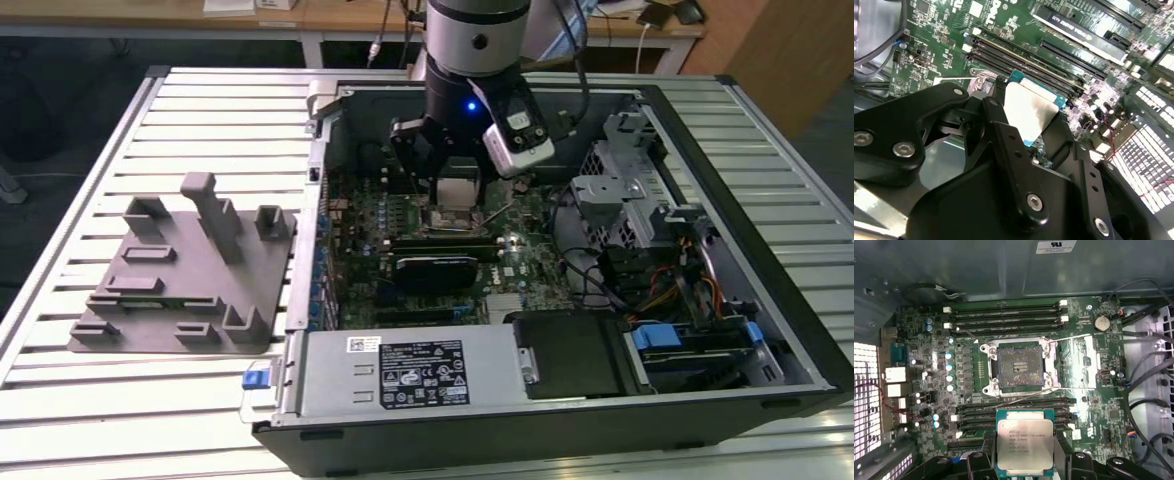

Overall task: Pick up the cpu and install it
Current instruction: 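Pick up the cpu and move it towards the insertion slot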

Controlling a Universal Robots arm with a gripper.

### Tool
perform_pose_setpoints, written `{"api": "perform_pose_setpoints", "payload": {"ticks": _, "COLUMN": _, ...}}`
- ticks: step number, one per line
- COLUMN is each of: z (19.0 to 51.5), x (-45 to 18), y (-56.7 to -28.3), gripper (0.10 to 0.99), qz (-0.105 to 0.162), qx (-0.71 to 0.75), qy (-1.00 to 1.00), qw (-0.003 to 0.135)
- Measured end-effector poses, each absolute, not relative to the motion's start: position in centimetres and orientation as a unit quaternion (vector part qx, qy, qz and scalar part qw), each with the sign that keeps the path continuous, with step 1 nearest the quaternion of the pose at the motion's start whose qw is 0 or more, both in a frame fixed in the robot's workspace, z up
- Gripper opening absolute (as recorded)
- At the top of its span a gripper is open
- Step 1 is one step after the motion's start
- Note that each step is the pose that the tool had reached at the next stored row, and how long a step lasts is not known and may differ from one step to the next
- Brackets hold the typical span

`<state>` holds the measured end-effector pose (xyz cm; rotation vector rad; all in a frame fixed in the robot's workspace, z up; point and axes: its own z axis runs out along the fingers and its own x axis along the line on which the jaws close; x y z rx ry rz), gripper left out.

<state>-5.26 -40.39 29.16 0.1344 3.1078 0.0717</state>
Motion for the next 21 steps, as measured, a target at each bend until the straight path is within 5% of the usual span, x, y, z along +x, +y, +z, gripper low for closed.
{"api": "perform_pose_setpoints", "payload": {"ticks": 21, "z": 25.9, "x": -5.3, "y": -37.8, "gripper": 0.541, "qz": 0.023, "qx": 0.042, "qy": 0.999, "qw": 0.014}}
